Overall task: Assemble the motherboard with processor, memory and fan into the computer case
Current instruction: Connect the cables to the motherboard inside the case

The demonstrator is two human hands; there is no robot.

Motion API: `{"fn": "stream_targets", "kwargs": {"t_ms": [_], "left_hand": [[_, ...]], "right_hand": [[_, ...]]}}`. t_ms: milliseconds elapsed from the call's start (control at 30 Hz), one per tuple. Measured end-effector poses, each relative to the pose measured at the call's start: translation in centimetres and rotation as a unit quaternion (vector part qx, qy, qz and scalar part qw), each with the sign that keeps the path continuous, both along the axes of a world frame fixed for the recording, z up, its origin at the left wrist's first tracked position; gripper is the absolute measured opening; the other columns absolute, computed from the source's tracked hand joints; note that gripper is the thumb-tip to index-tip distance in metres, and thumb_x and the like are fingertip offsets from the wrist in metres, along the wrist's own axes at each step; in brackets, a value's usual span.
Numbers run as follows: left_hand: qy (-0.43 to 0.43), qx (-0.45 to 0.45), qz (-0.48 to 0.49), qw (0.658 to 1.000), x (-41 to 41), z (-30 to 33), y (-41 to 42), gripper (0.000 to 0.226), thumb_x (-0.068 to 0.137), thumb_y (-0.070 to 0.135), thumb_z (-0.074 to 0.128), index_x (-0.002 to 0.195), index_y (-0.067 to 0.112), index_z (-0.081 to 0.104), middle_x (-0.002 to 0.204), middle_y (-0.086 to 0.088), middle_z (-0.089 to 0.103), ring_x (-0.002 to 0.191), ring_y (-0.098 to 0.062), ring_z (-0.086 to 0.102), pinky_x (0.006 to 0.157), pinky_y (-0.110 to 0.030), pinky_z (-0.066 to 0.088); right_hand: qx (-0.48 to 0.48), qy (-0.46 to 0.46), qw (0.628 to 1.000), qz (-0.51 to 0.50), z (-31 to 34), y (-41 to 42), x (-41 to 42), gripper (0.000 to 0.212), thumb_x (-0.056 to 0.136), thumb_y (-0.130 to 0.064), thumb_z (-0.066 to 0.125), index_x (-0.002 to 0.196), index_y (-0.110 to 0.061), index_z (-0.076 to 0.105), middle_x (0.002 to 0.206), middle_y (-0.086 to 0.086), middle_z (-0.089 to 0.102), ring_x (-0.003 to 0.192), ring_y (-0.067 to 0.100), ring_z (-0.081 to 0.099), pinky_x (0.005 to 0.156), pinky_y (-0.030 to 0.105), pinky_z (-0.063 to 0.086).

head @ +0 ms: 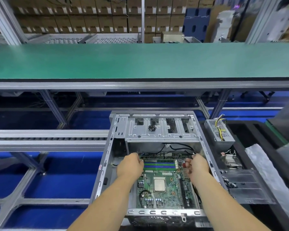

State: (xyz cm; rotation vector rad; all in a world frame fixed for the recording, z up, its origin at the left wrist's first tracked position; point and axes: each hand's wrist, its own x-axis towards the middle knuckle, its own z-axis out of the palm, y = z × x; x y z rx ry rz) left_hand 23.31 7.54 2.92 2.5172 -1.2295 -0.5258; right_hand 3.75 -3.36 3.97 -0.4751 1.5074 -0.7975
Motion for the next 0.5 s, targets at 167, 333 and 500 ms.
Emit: {"fn": "stream_targets", "kwargs": {"t_ms": [167, 333, 500], "left_hand": [[-0.004, -0.002, -0.001, 1.0, 0.0, 0.1, 0.0, 0.014, 0.096, 0.033, 0.051, 0.088, 0.023, 0.058, 0.083, 0.004, 0.065, 0.077, -0.018, 0.064, 0.07, -0.034, 0.057], [-0.02, 0.0, -0.01, 1.0, 0.0, -0.1, -0.2, 0.016, 0.096, 0.03, 0.05, 0.082, 0.023, 0.054, 0.078, 0.005, 0.062, 0.073, -0.018, 0.062, 0.063, -0.03, 0.052], [-0.045, 0.0, -0.012, 0.999, -0.1, 0.1, -0.2, 0.019, 0.096, 0.032, 0.049, 0.084, 0.02, 0.058, 0.078, 0.004, 0.063, 0.073, -0.019, 0.062, 0.062, -0.03, 0.052]], "right_hand": [[-0.11, 0.24, 0.949, 0.173, 1.2, 1.6, -0.8, 0.014, 0.098, -0.009, 0.046, 0.093, 0.0, 0.055, 0.068, 0.01, 0.046, 0.06, 0.022, 0.041, 0.058, 0.03, 0.031], [-0.191, 0.559, 0.718, 0.369, 2.1, 3.6, -0.7, 0.043, 0.1, -0.026, 0.047, 0.13, 0.005, 0.048, 0.116, 0.017, 0.066, 0.089, 0.025, 0.065, 0.064, 0.029, 0.054], [-0.314, 0.646, 0.525, 0.457, 2.0, 5.0, 1.6, 0.034, 0.098, -0.032, 0.042, 0.118, -0.013, 0.062, 0.126, 0.011, 0.056, 0.122, 0.03, 0.047, 0.103, 0.04, 0.041]]}}
